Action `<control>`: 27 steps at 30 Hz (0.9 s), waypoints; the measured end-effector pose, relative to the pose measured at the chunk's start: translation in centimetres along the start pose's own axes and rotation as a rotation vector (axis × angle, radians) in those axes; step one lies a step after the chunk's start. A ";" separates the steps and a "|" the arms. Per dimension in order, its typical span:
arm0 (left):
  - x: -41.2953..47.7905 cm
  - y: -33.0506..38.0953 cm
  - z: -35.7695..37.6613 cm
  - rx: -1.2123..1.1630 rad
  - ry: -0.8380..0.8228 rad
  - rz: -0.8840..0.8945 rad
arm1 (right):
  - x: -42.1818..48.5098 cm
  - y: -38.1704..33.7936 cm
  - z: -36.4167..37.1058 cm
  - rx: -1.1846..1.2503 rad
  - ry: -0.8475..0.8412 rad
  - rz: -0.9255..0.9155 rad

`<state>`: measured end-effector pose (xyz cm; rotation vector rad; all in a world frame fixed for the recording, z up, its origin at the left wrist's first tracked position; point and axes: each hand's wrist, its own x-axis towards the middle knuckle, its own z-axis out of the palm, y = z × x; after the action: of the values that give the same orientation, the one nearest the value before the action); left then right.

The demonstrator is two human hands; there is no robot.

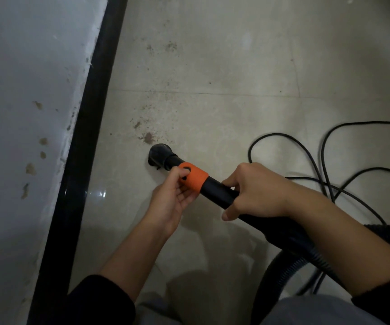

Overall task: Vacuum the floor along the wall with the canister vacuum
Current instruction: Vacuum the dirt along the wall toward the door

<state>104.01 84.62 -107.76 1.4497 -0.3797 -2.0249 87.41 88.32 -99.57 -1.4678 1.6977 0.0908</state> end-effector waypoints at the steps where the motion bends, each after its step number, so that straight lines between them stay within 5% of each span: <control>1: 0.0 -0.2 0.3 0.008 -0.009 -0.004 | -0.2 0.3 -0.1 0.007 0.001 0.011; 27: 0.6 0.5 3.5 0.112 -0.063 -0.065 | -1.3 1.4 -1.1 0.062 0.082 0.113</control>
<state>100.80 83.46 -106.69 1.4857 -0.4856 -2.1348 85.50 89.14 -98.71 -1.3460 1.8331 0.0394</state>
